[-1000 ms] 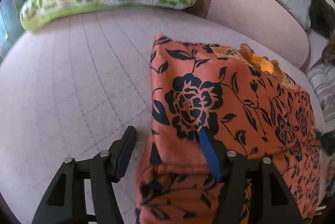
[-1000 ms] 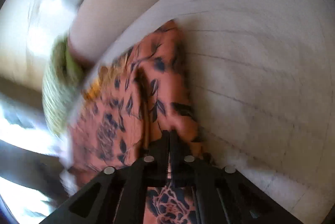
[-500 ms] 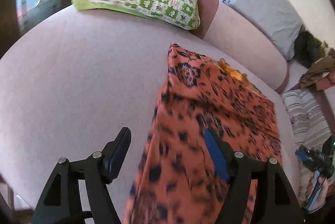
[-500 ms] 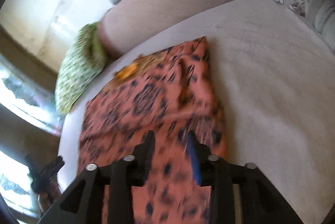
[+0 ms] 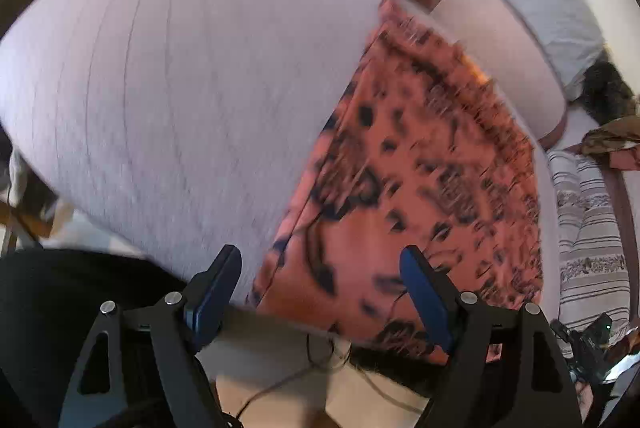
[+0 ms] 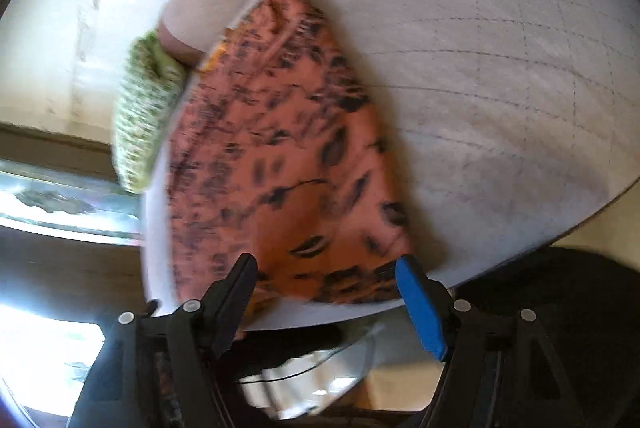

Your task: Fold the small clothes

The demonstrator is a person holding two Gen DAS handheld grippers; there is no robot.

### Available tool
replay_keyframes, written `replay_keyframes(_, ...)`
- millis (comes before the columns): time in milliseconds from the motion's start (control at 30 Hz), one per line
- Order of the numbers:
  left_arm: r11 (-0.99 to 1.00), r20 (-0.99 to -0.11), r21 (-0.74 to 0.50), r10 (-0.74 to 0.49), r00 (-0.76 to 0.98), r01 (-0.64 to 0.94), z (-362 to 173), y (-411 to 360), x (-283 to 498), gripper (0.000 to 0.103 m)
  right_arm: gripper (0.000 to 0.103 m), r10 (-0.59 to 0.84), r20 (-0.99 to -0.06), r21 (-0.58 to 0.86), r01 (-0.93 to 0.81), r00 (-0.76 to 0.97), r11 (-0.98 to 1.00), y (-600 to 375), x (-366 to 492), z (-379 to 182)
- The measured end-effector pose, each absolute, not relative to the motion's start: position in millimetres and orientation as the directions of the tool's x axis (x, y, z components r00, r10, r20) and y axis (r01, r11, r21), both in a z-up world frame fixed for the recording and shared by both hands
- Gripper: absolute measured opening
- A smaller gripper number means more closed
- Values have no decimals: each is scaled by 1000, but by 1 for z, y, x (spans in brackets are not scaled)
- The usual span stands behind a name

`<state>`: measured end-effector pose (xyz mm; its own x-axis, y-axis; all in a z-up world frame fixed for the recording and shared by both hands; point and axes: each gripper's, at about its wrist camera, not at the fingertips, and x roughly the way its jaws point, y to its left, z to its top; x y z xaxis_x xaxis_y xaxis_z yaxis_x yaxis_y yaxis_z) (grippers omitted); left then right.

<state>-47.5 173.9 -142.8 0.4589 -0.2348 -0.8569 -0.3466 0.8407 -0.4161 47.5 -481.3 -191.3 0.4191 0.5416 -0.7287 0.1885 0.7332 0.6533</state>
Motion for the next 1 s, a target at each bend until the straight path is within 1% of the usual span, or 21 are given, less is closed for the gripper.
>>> replay_keyframes(33,840,-857,-419,-239,457,-345,-147,173,-48,82,75,537,-735,651,208,414,730,-482,49,-196)
replay_keyframes(100,848,-863,-399,-218,455,-350,-153,173,-50,82,75,557,-727,659,180,402,730,-481,55,-204)
replay_keyframes(133,847,-863,-396,-213,457,-354,-155,173,-52,82,75,546,-741,647,198,392,736,-481,58,-211)
replay_keyframes(200,844,-861,-404,-221,459,-351,-157,175,-54,82,74,556,-735,659,216,388,720,-482,59,-222)
replay_keyframes(300,848,-848,-404,-206,489,-343,-153,180,-55,82,71,556,-734,654,186,390,733,-481,55,-219)
replay_keyframes(367,850,-841,-404,-199,503,-339,-154,182,-53,82,71,559,-737,655,194,381,731,-480,55,-222)
replay_keyframes(533,877,-863,-370,-202,463,-307,-156,173,-51,79,70,555,-739,652,195,382,733,-478,56,-220)
replay_keyframes(600,878,-869,-366,-203,452,-309,-159,171,-50,78,61,558,-738,652,190,380,734,-477,50,-218)
replay_keyframes(633,880,-872,-359,-197,448,-312,-160,171,-50,73,60,559,-738,654,195,378,731,-476,50,-219)
replay_keyframes(667,887,-879,-338,-178,442,-316,-161,171,-49,61,57,557,-739,652,196,378,732,-476,49,-220)
replay_keyframes(700,901,-893,-297,-144,427,-317,-162,170,-49,54,53,552,-744,647,198,377,736,-476,49,-221)
replay_keyframes(733,912,-900,-269,-123,417,-311,-161,170,-48,41,52,550,-747,645,207,375,735,-477,50,-223)
replay_keyframes(767,917,-903,-260,-120,413,-301,-160,170,-49,31,48,549,-748,645,215,372,733,-479,51,-224)
replay_keyframes(800,916,-901,-274,-137,412,-293,-159,171,-48,23,41,545,-753,639,215,369,738,-479,53,-224)
replay_keyframes(833,915,-898,-292,-162,409,-279,-157,172,-47,11,36,537,-761,630,213,364,747,-480,53,-225)
replay_keyframes(900,918,-899,-289,-162,408,-270,-156,169,-46,9,16,512,-785,598,210,349,773,-481,54,-226)
replay_keyframes(967,923,-896,-288,-165,413,-256,-153,166,-46,8,8,519,-781,601,193,348,775,-484,53,-223)
replay_keyframes(1000,922,-889,-298,-173,425,-248,-149,165,-48,8,7,521,-772,608,184,364,772,-486,51,-218)
